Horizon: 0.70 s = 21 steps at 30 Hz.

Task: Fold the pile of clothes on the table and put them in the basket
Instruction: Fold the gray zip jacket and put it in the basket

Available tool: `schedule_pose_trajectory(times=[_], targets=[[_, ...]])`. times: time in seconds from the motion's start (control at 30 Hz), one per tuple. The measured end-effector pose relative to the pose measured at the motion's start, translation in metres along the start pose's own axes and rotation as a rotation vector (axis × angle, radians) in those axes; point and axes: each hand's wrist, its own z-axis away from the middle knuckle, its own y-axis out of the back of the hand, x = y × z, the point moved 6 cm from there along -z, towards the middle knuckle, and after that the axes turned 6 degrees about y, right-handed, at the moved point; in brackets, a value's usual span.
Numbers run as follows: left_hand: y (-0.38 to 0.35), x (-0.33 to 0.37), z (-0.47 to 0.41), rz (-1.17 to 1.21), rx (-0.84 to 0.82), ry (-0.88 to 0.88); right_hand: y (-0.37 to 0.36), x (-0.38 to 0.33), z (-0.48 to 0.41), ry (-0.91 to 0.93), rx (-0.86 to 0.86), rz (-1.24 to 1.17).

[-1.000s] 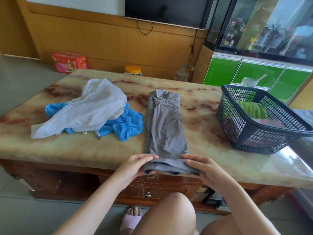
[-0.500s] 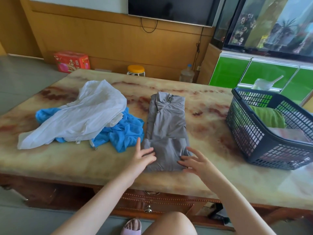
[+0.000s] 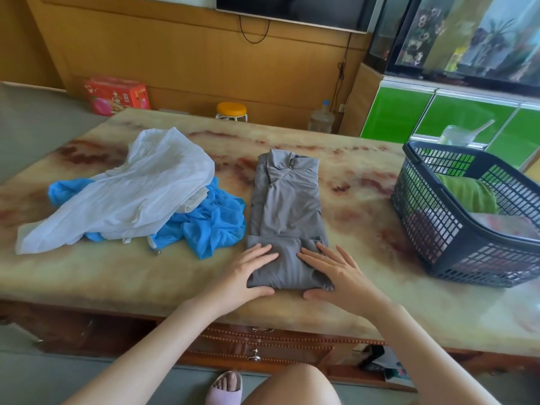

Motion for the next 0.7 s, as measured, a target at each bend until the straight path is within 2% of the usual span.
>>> schedule_pose_trajectory(times=[0.1, 0.27, 0.43, 0.5, 0.57, 0.7], targets=[[0.002, -0.001, -0.003, -0.146, -0.004, -0.041, 0.005, -0.001, 0.0, 0.009, 0.021, 0.009], [0.005, -0.006, -0.008, -0.134, 0.064, -0.087, 0.007, 0.007, 0.006, -0.087, 0.046, -0.282], [0.017, -0.006, -0.015, -0.152, 0.223, -0.14, 0.014, 0.015, 0.003, -0.059, 0.226, -0.14], [0.022, -0.005, -0.017, -0.121, 0.272, -0.068, 0.02, 0.012, 0.003, -0.025, 0.36, -0.091], [0.028, -0.002, -0.018, -0.072, 0.242, 0.075, 0.029, 0.005, 0.006, -0.042, 0.446, -0.15], [0.044, 0.013, -0.015, 0.065, 0.213, 0.145, 0.042, 0.006, 0.014, -0.216, 0.396, -0.486]])
